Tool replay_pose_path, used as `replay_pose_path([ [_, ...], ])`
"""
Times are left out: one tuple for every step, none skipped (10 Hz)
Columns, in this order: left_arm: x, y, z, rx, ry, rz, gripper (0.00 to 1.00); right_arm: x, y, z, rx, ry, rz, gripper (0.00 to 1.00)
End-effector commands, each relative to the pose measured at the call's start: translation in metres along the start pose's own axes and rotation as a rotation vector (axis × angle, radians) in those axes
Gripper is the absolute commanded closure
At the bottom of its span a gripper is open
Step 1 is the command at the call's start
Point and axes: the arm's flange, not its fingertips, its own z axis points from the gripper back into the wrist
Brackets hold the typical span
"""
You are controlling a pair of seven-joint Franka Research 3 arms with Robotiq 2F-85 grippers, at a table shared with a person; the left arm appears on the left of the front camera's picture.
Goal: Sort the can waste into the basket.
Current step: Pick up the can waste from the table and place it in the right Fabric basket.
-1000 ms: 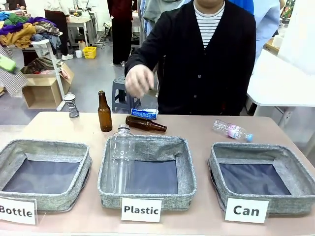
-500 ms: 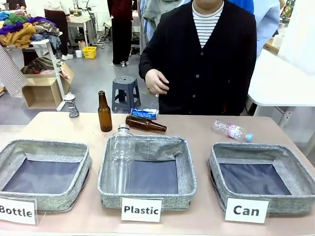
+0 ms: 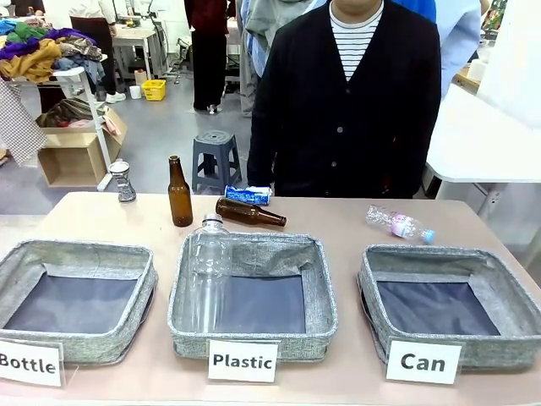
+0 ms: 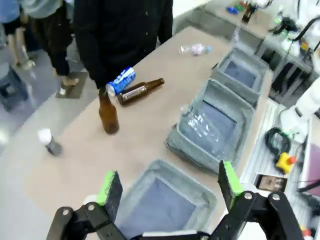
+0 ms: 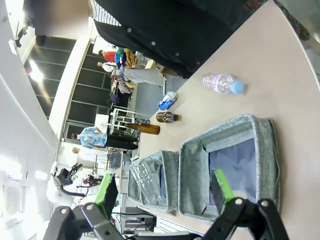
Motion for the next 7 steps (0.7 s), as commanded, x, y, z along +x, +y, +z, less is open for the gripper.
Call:
replay_pose_path([
  [0.064, -0.010, -0.079, 0.151, 0.159, -0.203, 0.00, 0.002, -0.001, 0.000, 0.020, -0.014, 0.025, 0.00],
  [0.094, -0.024, -0.116, 0.201, 0.245, -0.302, 0.00, 0.002, -0.001, 0.000, 0.020, -0.014, 0.025, 0.00],
  [0.120, -0.033, -0.153, 0.297, 0.311, -0.394, 0.00, 0.002, -0.001, 0.000, 0.020, -0.014, 0.025, 0.00],
  [0.138, -0.037, -0.190, 0.338, 0.351, -0.481, 0.00, 0.002, -0.001, 0.000, 0.020, -0.014, 0.025, 0.00],
  [0.152, -0.039, -0.227, 0.387, 0.359, -0.570, 0.00, 0.002, -0.001, 0.000, 0.020, -0.014, 0.025, 0.00],
  [0.161, -0.043, -0.256, 0.378, 0.336, -0.636, 0.00, 0.002, -0.001, 0.000, 0.020, -0.014, 0.025, 0.00],
  [0.165, -0.043, -0.279, 0.380, 0.325, -0.698, 0.00, 0.002, -0.001, 0.000, 0.020, -0.014, 0.025, 0.00],
])
